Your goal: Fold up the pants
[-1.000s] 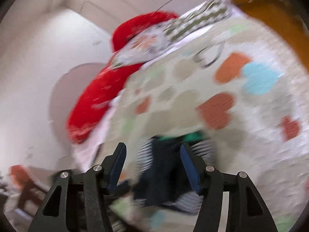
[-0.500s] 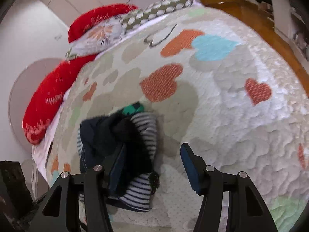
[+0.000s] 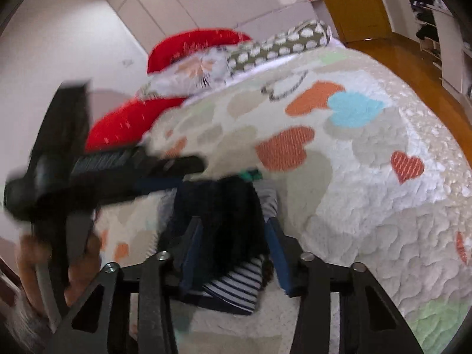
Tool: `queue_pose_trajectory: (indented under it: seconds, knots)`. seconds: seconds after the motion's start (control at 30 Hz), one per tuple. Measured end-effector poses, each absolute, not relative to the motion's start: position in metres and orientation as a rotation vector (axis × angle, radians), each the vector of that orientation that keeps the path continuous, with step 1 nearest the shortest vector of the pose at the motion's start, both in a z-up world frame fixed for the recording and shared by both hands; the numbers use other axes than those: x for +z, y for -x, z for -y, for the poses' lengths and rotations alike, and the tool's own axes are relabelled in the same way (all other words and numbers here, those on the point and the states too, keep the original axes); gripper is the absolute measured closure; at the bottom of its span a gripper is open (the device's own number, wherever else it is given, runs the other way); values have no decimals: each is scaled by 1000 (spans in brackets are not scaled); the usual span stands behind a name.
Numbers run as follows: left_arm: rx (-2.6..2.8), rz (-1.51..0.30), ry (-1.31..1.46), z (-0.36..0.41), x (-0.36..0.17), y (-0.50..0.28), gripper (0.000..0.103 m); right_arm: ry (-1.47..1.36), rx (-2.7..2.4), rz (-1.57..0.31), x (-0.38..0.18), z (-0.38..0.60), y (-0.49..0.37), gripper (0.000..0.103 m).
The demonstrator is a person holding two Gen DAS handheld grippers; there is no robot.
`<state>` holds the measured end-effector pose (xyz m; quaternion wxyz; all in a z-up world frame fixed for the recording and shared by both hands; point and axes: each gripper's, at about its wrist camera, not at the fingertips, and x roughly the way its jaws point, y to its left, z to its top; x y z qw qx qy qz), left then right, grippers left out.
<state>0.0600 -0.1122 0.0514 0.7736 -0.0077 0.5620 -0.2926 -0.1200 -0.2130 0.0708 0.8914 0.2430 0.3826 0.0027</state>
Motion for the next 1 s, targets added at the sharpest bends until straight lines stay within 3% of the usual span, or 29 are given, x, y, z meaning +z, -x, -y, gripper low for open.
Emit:
queue_pose_trajectory:
  seconds: [0.23, 0.43, 0.53, 0.63, 0.8, 0.97, 1.0]
  knots:
    - [-593, -1253, -11, 120, 31, -72, 51, -477, -82, -883, 34, 221, 117, 56]
    - [-654, -1159, 100, 79, 76, -51, 51, -537, -91, -851, 49, 236, 126, 54]
    - [-609, -1070, 110, 46, 96, -32, 38, -570, -110, -786, 66, 243, 135, 54]
    - [-528, -1007, 99, 15, 100, -14, 36, -567, -88, -729, 83, 236, 140, 54]
    - [-475, -1037, 161, -21, 74, 6, 36, -504, 33, -735, 94, 200, 132, 54]
    - [-418, -1155, 151, -27, 24, 3, 36, -463, -24, -889, 57, 188, 116, 54]
    - [-420, -1168, 151, -26, 19, 3, 36, -461, -40, -916, 50, 190, 114, 49]
